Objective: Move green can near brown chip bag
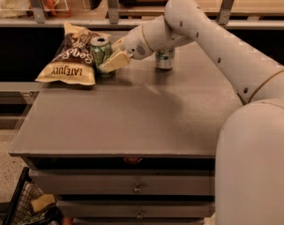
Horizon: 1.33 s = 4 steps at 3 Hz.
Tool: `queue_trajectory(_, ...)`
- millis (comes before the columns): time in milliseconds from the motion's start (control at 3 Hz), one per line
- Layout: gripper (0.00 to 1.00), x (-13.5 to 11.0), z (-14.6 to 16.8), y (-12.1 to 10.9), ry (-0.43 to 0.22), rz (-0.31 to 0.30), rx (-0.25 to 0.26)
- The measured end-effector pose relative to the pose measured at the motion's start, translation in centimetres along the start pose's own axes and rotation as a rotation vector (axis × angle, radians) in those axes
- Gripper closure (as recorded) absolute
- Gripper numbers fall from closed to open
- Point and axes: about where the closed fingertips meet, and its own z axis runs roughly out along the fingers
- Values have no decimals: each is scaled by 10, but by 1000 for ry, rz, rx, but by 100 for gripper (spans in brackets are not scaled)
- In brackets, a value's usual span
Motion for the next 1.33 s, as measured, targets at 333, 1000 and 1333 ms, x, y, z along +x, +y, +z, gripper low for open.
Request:
queue_trajectory(333,59,1,2,-4,-3,3,-1)
queue_trajectory(1000,12,-2,2,-2,-5,-5,-2)
queue_trajectory(1333,0,-5,1,2,-1,-13,0)
